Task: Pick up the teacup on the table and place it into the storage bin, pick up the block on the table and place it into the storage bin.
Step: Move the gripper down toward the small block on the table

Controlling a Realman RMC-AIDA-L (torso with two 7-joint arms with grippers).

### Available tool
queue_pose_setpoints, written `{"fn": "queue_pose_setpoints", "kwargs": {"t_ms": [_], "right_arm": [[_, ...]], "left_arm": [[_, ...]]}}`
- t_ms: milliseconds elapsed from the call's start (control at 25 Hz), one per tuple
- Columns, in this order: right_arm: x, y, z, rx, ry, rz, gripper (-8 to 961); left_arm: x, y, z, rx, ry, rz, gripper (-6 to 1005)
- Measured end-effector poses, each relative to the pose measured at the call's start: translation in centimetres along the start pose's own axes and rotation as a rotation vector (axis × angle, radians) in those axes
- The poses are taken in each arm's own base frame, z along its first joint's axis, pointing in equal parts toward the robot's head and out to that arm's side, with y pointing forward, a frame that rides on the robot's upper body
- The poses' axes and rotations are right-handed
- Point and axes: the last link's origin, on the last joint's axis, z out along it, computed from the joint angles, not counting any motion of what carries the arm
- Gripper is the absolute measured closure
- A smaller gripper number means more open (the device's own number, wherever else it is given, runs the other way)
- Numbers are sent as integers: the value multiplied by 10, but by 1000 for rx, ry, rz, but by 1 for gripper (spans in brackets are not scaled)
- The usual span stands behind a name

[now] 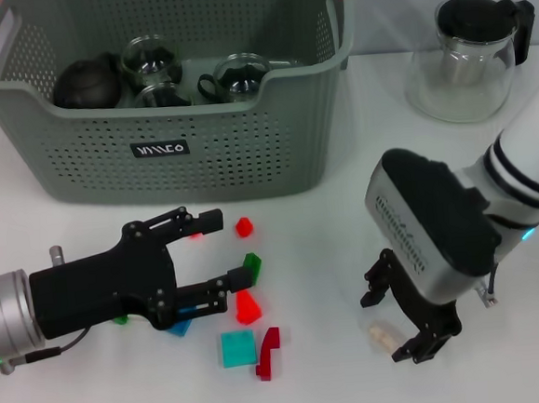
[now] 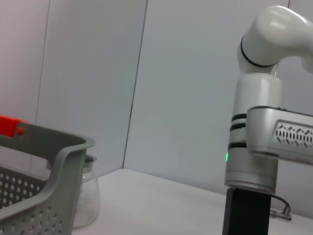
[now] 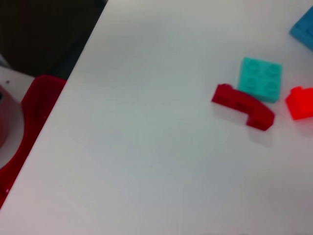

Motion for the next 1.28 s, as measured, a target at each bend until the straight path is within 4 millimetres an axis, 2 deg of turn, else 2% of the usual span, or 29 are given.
{"fn": "queue_pose_setpoints", "kwargs": {"t_ms": [560, 1040, 1280], "right_arm": [[-6, -1, 10, 15, 64, -76, 308], [-8, -1, 10, 18, 56, -68, 315], [-8, -2, 10, 21, 53, -55, 517]], "left_arm": [[-2, 0, -3, 21, 10, -13, 199], [-3, 0, -4, 23, 10, -18, 198], [-2, -1, -5, 25, 11, -21, 201]]}}
